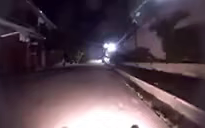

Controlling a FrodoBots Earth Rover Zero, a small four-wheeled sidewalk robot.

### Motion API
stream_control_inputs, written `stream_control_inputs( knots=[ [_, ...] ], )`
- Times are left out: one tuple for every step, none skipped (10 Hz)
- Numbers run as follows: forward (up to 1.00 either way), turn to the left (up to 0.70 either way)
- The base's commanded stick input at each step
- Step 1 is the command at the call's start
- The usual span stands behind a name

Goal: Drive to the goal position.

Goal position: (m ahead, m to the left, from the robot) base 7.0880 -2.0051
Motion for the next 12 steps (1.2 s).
stream_control_inputs(
  knots=[
    [0.7,0.0],
    [0.7,0.0],
    [0.7,0.0],
    [0.7,0.0],
    [0.7,0.0],
    [0.7,0.0],
    [0.7,0.0],
    [0.7,0.0],
    [0.7,0.0],
    [0.7,0.0],
    [0.7,0.0],
    [0.7,0.0]
  ],
)
